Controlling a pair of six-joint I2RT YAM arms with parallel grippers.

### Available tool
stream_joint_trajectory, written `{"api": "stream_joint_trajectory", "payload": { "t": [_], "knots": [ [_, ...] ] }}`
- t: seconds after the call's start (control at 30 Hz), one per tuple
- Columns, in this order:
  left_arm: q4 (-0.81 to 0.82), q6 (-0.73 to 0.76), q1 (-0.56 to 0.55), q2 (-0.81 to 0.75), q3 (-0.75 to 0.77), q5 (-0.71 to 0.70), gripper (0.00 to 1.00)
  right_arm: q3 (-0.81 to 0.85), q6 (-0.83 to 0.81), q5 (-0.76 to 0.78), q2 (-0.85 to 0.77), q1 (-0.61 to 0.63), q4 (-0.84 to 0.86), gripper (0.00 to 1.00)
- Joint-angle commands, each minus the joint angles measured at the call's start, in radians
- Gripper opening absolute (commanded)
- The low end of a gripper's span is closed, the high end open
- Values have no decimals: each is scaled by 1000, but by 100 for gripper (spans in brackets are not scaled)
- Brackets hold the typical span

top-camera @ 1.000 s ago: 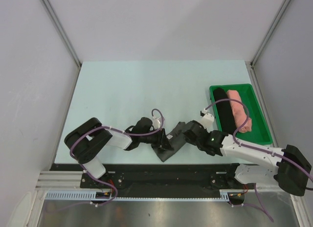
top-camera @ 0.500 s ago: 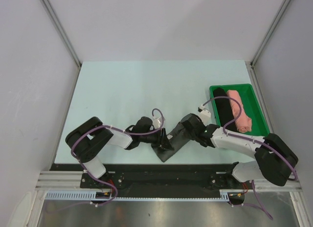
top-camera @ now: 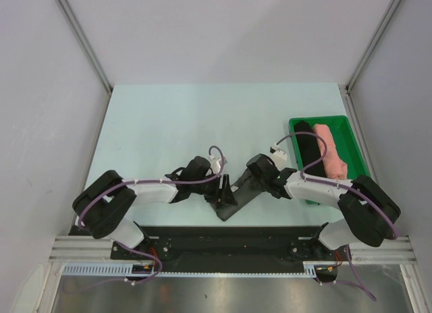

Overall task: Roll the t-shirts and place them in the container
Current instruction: Roll the T-shirt to the center of the board.

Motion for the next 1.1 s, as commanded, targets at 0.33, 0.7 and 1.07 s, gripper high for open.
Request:
{"api": "stream_joint_trajectory", "payload": {
  "t": [0.33, 0.7, 1.07],
  "knots": [
    [-384, 263, -115, -251, 156, -426, 65, 51, 3, -14, 81, -5, -59, 22],
    [-488, 372, -483, -94, 345, -959, 67, 53, 1, -32, 95, -8, -56, 22],
    [-424, 425, -578, 118, 387, -1129, 64, 53, 3, -48, 98, -17, -61, 21]
  ]
}}
